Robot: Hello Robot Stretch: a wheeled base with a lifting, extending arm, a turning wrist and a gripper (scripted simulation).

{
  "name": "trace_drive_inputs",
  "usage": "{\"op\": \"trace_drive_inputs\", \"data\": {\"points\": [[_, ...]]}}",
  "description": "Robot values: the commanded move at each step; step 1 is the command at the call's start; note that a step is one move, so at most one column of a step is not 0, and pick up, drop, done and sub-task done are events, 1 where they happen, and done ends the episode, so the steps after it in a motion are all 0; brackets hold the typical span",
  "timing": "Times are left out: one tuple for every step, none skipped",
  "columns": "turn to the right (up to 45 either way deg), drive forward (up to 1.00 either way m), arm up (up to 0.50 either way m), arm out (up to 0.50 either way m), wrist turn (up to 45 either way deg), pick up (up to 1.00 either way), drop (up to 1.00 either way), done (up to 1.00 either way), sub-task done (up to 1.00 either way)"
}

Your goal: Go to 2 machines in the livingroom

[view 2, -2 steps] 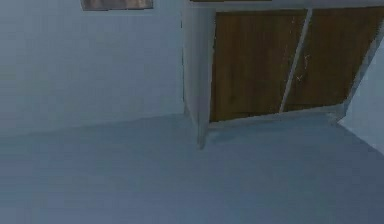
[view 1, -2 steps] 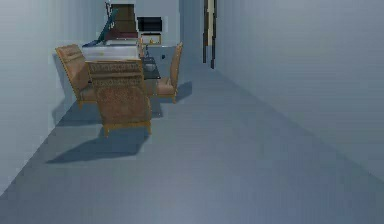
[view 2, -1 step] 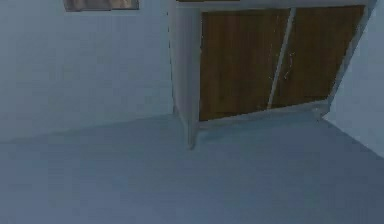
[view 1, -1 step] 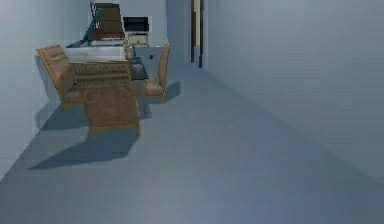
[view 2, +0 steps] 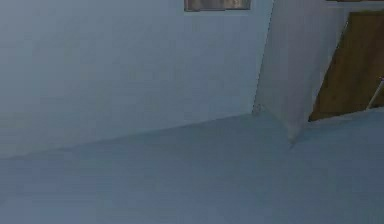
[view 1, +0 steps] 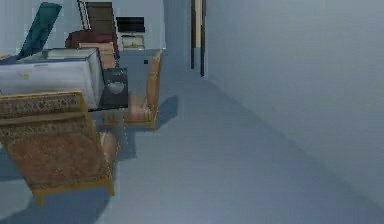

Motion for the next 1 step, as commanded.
{"op": "trace_drive_inputs", "data": {"points": [[0.0,1.00,0.00,0.00,0.0,0.00,0.00,0.00,0.00]]}}
